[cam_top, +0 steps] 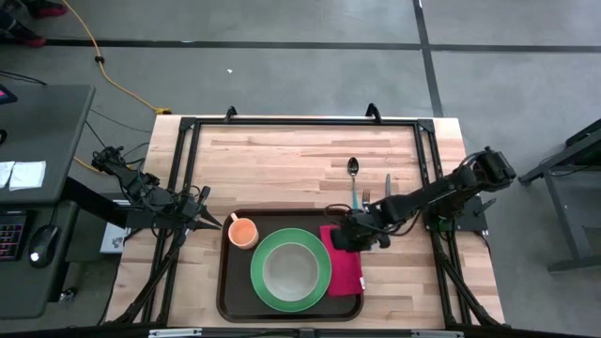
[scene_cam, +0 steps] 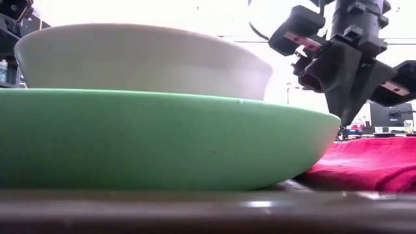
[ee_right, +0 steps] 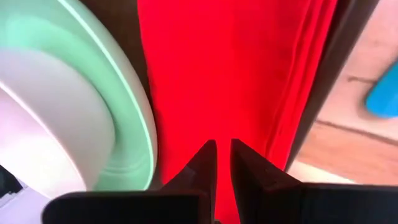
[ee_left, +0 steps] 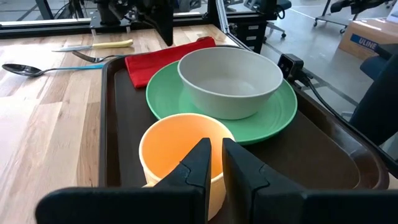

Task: Set up tray
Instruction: Put the red table napkin to the right of the green plate on the brown serving tray

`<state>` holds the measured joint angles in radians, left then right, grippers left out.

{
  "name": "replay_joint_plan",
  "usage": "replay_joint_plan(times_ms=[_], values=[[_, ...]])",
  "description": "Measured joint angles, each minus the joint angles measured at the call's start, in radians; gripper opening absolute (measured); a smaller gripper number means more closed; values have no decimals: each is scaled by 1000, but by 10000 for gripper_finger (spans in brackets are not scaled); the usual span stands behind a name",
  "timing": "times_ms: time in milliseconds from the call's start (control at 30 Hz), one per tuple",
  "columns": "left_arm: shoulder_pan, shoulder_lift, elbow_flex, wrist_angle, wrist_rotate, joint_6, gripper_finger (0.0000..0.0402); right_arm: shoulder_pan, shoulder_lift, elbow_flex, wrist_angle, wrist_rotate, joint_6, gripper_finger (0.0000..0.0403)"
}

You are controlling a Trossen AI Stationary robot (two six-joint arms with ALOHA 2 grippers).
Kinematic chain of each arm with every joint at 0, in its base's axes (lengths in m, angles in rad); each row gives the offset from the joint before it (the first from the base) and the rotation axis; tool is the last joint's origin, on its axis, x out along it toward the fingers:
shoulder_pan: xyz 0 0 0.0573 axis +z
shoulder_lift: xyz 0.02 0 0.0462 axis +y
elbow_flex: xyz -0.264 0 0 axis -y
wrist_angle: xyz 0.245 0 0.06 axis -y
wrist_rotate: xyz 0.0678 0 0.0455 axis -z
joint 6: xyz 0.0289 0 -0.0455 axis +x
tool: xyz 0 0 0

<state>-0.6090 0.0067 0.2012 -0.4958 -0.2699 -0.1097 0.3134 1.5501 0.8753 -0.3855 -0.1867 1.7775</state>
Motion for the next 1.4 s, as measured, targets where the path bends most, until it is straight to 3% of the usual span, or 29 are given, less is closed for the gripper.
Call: replay_joint_plan(times_ms=[600,1000,1400], values=[[0,0,0,1,0,-3,72,110,1,0,17,32,107,23],[0,0,0,36,0,-4,72,115,133,0,184,5,92,23],[0,0,0,34,0,-4,72,160,148,1,178,23,133,23]])
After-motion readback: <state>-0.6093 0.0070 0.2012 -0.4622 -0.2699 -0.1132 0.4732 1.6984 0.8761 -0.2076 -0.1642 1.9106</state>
